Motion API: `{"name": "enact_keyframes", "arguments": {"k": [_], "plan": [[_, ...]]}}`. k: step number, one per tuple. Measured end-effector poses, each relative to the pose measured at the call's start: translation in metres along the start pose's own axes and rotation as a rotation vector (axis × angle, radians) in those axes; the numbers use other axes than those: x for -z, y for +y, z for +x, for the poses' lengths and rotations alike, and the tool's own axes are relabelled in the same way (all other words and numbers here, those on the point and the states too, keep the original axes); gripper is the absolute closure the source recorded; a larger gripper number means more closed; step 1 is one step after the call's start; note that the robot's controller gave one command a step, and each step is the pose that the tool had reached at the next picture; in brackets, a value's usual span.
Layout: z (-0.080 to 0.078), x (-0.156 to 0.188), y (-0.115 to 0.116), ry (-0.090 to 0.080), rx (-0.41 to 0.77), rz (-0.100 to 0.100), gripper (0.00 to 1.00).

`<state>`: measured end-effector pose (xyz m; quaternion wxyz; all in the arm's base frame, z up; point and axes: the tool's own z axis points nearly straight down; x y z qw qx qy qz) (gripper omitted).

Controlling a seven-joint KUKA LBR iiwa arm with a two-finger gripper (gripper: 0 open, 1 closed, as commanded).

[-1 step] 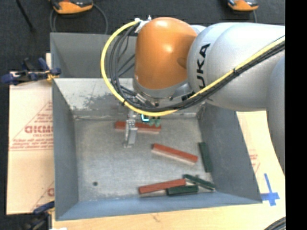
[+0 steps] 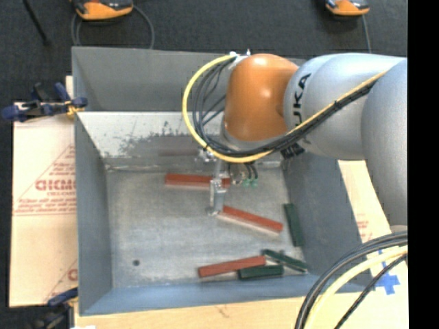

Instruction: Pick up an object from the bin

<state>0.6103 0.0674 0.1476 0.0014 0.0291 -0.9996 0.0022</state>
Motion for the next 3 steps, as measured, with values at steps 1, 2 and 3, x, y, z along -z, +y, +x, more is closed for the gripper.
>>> {"name": "enact_keyframes", "arguments": {"k": [1,2,3], "plan": [[-0.026,-0.081,-0.020,-0.002,-0.051,-0.004,0.00],[-0.028,-0.076,-0.019,-0.009,-0.053,-0.006,1.00],[-0.038,0.078,0.022,-0.017,-0.119,-0.007,1.00]]}}
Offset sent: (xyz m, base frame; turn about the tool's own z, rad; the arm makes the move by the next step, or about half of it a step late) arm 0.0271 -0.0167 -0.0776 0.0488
